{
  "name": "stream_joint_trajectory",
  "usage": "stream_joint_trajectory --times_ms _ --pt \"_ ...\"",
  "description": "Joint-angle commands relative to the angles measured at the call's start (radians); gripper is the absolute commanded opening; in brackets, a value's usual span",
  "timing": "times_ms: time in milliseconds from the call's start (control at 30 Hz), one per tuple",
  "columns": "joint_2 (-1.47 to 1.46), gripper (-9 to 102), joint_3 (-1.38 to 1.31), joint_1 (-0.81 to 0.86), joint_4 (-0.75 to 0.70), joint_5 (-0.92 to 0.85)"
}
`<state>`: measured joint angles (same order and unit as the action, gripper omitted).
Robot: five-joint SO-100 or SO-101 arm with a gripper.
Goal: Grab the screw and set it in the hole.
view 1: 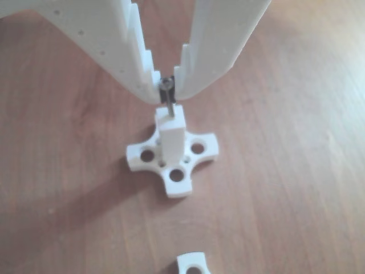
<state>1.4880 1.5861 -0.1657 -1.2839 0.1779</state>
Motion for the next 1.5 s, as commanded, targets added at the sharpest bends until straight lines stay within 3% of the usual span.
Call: stream_joint_trajectory --times_ms 0,1467 --pt "0.048 -4 -0.066 0.012 -0.006 -0.014" --pt "0.035 -4 -0.107 -0.023 -0.026 0.008"
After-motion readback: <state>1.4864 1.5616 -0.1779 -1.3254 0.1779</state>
